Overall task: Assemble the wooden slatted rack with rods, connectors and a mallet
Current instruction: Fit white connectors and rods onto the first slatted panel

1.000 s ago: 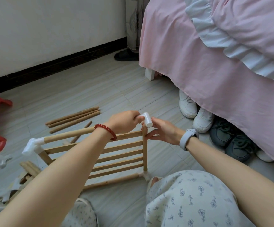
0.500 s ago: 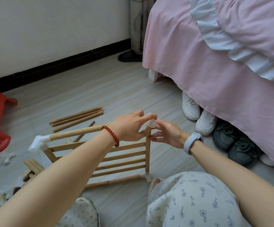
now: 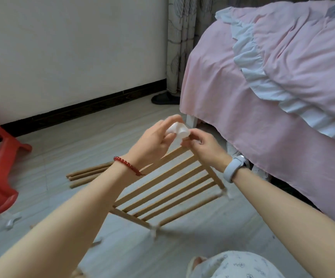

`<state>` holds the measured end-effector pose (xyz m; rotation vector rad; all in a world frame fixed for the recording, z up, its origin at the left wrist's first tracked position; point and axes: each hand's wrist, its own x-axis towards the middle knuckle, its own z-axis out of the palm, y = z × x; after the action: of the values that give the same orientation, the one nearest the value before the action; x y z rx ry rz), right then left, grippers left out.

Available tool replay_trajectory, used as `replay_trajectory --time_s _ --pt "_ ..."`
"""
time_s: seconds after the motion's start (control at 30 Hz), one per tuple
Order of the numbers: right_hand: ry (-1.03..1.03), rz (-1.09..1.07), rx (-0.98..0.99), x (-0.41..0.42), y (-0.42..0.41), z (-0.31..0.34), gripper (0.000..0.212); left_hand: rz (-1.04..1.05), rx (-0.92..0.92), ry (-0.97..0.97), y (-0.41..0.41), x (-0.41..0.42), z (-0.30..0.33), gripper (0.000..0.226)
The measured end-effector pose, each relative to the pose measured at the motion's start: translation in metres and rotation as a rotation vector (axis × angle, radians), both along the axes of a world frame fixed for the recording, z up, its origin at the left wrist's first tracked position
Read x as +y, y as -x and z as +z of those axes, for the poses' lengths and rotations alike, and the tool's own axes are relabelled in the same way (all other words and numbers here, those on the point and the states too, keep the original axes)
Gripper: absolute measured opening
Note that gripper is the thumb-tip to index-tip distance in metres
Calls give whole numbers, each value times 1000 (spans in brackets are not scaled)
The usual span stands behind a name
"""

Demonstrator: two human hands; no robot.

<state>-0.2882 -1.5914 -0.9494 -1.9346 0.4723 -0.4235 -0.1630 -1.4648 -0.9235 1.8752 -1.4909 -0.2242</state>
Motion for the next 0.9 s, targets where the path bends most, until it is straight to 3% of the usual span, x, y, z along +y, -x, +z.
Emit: replay_trajectory --time_s 0.2,0.3,0.37,0.5,0.57,0.73,0.9 --pt "560 181 153 13 -32 53 21 -47 591 184 -3 42 9 46" --pt "729 211 228 40 -41 50 22 90 788 183 3 65 -9 37" --pt "742 245 275 56 -43 41 22 295 733 127 10 73 -20 28" --pt "703 285 346 78 -43 17 20 518 680 4 17 85 -37 37" --pt "708 305 330 89 -43 6 20 579 660 -1 14 94 -43 30" --pt "780 482 449 102 -42 -22 17 626 616 -260 13 120 -66 27" --pt "795 501 452 103 -55 -29 20 766 592 -109 18 120 -87 41"
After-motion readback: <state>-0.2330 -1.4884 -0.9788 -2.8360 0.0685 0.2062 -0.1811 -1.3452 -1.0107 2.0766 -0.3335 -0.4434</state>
